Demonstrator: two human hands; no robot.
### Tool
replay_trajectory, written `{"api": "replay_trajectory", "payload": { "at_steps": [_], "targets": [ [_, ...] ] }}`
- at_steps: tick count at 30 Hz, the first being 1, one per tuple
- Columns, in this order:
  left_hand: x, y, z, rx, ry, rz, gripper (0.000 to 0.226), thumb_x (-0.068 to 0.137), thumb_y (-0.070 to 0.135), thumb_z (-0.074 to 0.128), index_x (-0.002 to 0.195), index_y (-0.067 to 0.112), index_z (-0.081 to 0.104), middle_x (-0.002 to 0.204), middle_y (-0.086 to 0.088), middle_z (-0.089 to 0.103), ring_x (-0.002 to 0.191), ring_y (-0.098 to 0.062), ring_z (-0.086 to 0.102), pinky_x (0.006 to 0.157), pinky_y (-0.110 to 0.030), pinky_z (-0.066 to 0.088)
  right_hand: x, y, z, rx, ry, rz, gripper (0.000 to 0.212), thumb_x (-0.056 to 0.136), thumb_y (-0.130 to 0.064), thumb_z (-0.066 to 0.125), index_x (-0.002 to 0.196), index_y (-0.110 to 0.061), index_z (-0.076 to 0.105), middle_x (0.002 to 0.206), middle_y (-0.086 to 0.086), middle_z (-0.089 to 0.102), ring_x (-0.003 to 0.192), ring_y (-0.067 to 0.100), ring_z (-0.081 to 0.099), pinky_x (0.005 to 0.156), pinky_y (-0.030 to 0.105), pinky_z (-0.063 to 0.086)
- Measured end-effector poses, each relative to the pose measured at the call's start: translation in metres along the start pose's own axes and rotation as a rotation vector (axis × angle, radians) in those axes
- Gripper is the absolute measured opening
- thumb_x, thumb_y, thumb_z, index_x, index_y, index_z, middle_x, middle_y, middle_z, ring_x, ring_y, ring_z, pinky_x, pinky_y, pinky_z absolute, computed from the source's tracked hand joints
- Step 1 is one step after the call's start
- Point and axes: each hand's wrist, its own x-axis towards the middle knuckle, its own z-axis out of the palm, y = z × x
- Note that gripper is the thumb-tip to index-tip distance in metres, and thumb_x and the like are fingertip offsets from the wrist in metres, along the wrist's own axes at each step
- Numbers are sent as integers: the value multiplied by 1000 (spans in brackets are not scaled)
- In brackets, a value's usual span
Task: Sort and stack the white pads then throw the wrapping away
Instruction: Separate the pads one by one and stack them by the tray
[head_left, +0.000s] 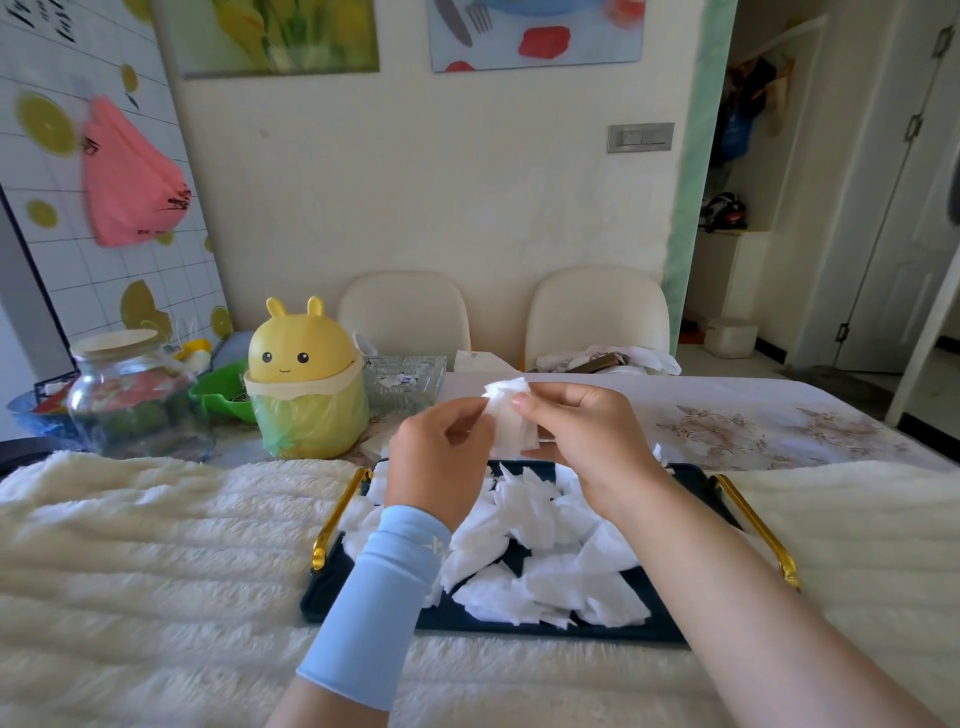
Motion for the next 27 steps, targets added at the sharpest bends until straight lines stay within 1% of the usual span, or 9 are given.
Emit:
{"api": "replay_trajectory", "payload": {
  "at_steps": [2,5,7,10,12,17,21,25,27],
  "targets": [
    [0,-1,0,-80,2,-65,24,92,12,59,109,23,72,86,7,74,72,-9,72,78,-34,61,1,1,-1,-24,18,-4,12,87,-11,77,99,-12,78,93,9,78,86,28,76,71,38,64],
    [0,0,0,-157,-11,-128,22,94,9,59,111,18,69,82,2,74,72,-12,72,71,-29,62,1,2,-1,-89,-23,-11,18,85,-10,75,102,-15,78,94,5,78,89,25,76,73,37,64],
    [0,0,1,-175,-28,-127,19,91,18,67,109,14,71,81,2,74,76,-15,72,70,-31,62,0,4,0,-159,-69,-15,21,83,-11,76,101,-19,79,94,1,79,90,20,76,79,37,63],
    [1,-2,1,-197,-78,-162,31,78,31,82,102,15,73,82,0,76,78,-16,74,71,-33,62,1,3,-3,-174,-96,-4,19,85,-10,74,101,-19,80,94,2,79,90,20,76,85,40,62],
    [2,-1,-3,-243,-100,-199,23,78,21,83,98,13,73,81,0,77,77,-15,74,69,-29,61,2,0,-7,-117,-130,27,19,88,-4,70,103,-11,78,96,8,79,91,25,76,87,42,61],
    [2,0,-7,-293,-64,-218,13,91,3,64,94,13,73,78,2,76,75,-14,74,65,-24,59,4,-2,-11,-66,-125,60,18,89,0,68,102,-6,77,96,13,78,83,25,75,79,38,62],
    [7,2,-12,-618,15,-397,20,99,4,49,92,7,68,87,-7,70,77,-18,66,64,-25,53,11,0,-18,-96,39,62,9,87,-4,71,92,-10,76,75,2,72,60,11,68,63,29,59],
    [7,11,-11,-899,-133,-517,13,97,3,42,94,2,55,72,-10,48,60,-18,43,57,-25,34,12,2,-20,-57,-15,112,14,92,-4,67,102,-8,76,103,15,76,95,29,74,66,32,61],
    [6,10,-7,-831,-240,-488,3,94,9,48,94,9,51,75,-12,43,60,-18,42,55,-24,38,9,2,-17,-53,-72,114,17,94,-4,64,106,-7,75,107,17,75,99,30,73,70,33,62]
  ]
}}
